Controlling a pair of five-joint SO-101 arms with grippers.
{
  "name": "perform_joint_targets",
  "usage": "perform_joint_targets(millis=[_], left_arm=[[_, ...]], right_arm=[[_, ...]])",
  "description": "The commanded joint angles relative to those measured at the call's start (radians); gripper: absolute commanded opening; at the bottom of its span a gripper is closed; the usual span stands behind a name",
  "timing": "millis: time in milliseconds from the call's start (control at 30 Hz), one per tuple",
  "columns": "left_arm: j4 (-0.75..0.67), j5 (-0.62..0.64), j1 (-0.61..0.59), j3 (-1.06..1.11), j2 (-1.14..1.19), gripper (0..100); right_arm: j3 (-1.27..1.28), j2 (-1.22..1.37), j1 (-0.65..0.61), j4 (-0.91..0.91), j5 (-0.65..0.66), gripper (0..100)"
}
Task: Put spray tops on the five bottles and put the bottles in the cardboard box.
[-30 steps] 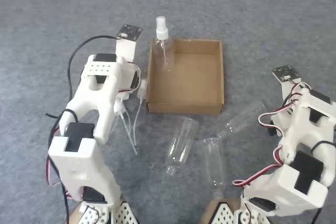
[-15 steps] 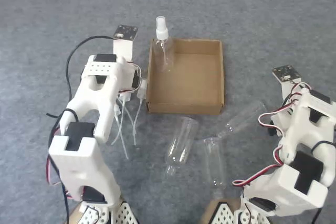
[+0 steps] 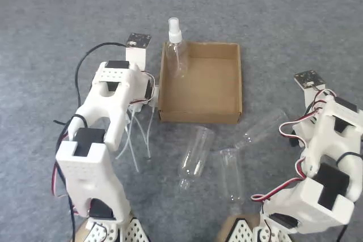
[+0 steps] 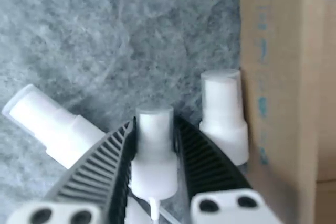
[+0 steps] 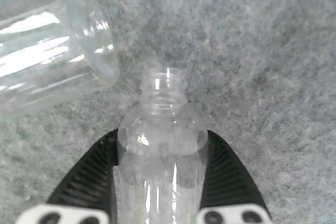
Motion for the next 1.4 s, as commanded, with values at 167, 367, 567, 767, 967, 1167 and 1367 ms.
perform_joint_targets(millis=[167, 367, 567, 767, 967, 1167, 1367], left_arm=[[0.143, 0.048, -0.006, -0.047, -0.319, 2], [0.219, 0.049, -0.006, 0.019, -0.535, 2], [0.149, 0.049, -0.005, 0.277, -0.750, 2], [0.066, 0.043, -0.005, 0.506, -0.925, 2], [-0.012, 0.043, -0.006, 0.633, -0.997, 2], [-0.018, 0.041, -0.008, 0.648, -0.999, 2], [-0.018, 0.041, -0.008, 0.648, -0.996, 2]], right_arm=[[0.003, -0.042, 0.013, -0.008, 0.017, 0.8], [0.003, -0.042, 0.013, -0.008, 0.012, 12.8], [0.003, -0.050, 0.013, -0.004, 0.012, 23.1], [-0.058, -0.053, -0.008, 0.087, 0.017, 28.9], [-0.192, -0.041, -0.039, 0.197, 0.018, 30.4], [-0.221, -0.041, -0.090, 0.219, 0.012, 30.1], [-0.219, -0.035, -0.079, 0.219, 0.018, 29.9]])
